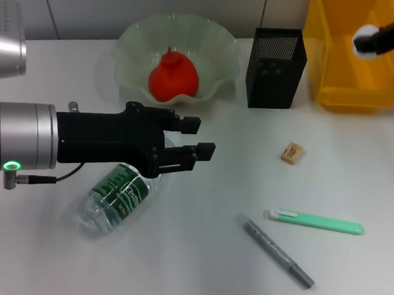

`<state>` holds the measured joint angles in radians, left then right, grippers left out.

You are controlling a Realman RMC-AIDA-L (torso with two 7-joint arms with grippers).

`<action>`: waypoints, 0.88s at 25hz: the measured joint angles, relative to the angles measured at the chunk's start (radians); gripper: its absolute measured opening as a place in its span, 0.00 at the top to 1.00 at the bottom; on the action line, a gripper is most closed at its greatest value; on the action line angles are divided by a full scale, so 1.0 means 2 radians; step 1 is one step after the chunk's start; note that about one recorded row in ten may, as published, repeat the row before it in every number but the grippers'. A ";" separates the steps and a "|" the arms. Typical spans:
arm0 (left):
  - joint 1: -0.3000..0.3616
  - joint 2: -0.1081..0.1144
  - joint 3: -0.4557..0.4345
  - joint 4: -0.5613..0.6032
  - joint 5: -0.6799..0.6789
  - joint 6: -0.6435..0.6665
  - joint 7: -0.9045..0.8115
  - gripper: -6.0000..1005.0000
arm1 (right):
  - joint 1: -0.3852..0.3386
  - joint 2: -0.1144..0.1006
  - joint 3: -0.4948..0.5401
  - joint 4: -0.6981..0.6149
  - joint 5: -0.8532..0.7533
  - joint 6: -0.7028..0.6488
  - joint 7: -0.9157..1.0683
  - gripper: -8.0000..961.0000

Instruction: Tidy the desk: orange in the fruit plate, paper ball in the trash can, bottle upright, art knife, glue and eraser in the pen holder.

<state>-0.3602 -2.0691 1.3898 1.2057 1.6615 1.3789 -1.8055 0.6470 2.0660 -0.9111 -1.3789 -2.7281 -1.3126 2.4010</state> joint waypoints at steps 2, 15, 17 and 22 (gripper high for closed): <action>0.000 0.000 0.000 0.000 0.000 0.000 0.000 0.50 | 0.004 0.000 0.000 0.018 0.000 0.037 -0.003 0.67; 0.001 0.001 -0.013 -0.010 -0.002 -0.001 0.000 0.50 | 0.059 -0.018 0.004 0.209 -0.036 0.173 -0.014 0.59; 0.001 0.001 -0.013 -0.011 -0.003 -0.001 0.001 0.50 | 0.063 -0.022 0.005 0.216 -0.036 0.168 -0.012 0.58; -0.003 0.001 -0.018 -0.020 -0.003 0.003 0.007 0.50 | 0.062 -0.024 0.006 0.206 -0.035 0.156 -0.011 0.56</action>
<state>-0.3659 -2.0662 1.3531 1.1658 1.6546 1.3855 -1.7919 0.7705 2.0177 -0.8998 -0.9662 -2.7987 -1.0003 2.3785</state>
